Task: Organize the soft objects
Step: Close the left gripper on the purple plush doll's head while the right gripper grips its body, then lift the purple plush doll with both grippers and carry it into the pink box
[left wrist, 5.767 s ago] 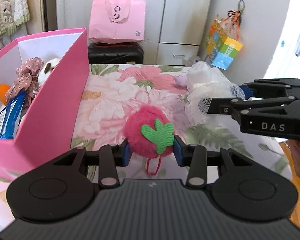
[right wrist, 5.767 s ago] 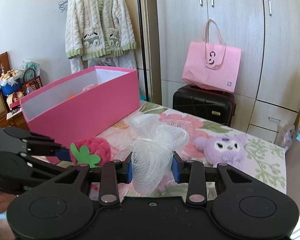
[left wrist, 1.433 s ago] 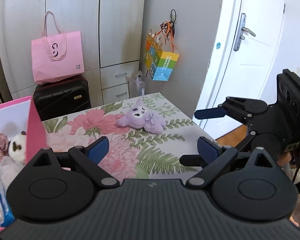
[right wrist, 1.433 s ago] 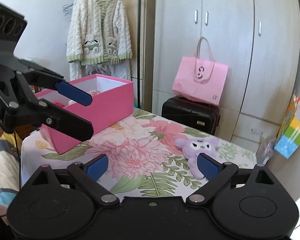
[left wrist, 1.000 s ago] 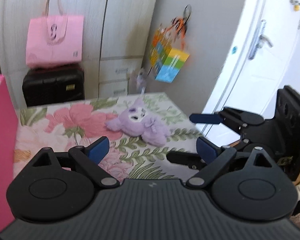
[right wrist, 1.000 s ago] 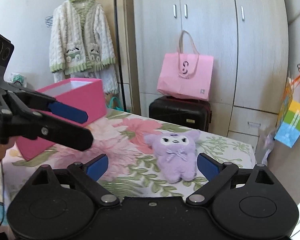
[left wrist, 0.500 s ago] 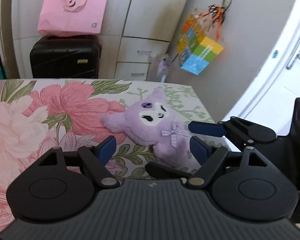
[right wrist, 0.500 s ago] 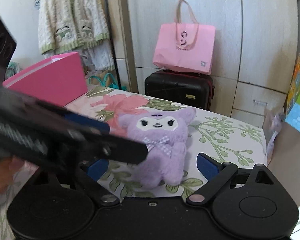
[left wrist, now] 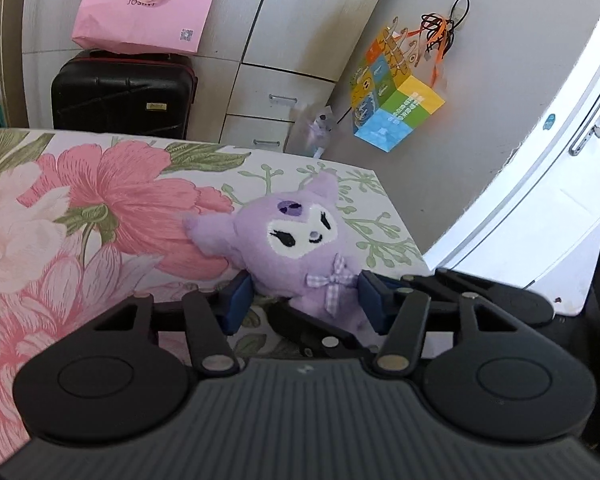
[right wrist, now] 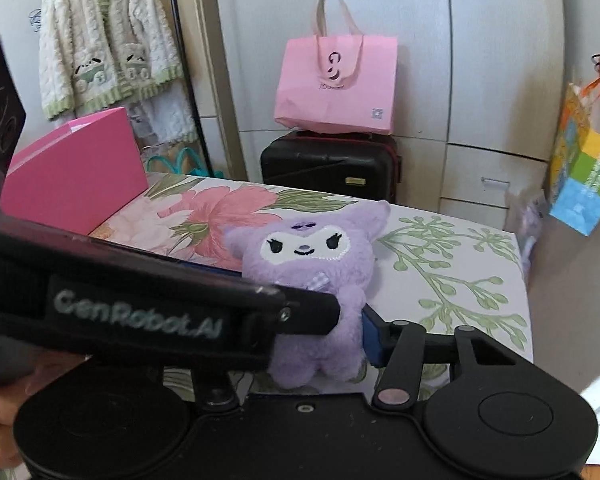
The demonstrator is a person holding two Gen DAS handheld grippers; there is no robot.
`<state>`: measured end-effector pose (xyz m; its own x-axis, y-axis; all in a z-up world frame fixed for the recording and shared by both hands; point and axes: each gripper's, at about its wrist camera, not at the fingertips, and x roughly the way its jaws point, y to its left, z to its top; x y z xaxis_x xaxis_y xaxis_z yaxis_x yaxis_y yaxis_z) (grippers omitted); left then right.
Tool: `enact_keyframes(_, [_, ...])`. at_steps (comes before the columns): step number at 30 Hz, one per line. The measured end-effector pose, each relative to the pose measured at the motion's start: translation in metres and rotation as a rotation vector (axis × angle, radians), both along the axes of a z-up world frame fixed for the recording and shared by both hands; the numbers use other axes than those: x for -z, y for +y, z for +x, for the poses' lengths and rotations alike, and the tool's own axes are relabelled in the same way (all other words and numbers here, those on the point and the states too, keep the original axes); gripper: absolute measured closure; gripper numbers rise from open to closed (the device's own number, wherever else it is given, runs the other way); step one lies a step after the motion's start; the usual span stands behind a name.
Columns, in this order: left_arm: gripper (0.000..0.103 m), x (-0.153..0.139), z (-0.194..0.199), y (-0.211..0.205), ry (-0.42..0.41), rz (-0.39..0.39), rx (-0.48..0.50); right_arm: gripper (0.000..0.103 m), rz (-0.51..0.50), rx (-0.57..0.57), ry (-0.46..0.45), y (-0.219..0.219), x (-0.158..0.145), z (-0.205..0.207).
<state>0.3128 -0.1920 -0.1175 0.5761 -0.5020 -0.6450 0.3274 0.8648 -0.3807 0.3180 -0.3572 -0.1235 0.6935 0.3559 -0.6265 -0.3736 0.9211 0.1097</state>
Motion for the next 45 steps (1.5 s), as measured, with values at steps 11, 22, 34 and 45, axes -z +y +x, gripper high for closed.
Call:
enact_keyframes(11, [0.048, -0.015, -0.045, 0.01, -0.017, 0.015, 0.051, 0.047, 0.05, 0.037, -0.013, 0.006, -0.011, -0.052])
enact_keyframes(22, [0.048, -0.032, -0.104, 0.026, -0.104, 0.07, 0.071, 0.047, 0.079, 0.07, -0.072, 0.026, -0.021, -0.11])
enact_keyframes(34, [0.048, -0.041, -0.16, 0.066, -0.168, 0.112, 0.053, 0.047, 0.135, 0.085, -0.121, 0.063, -0.024, -0.165])
enact_keyframes(45, [0.048, -0.041, -0.21, 0.103, -0.188, 0.128, 0.041, 0.047, 0.164, 0.092, -0.066, 0.099, -0.027, -0.209])
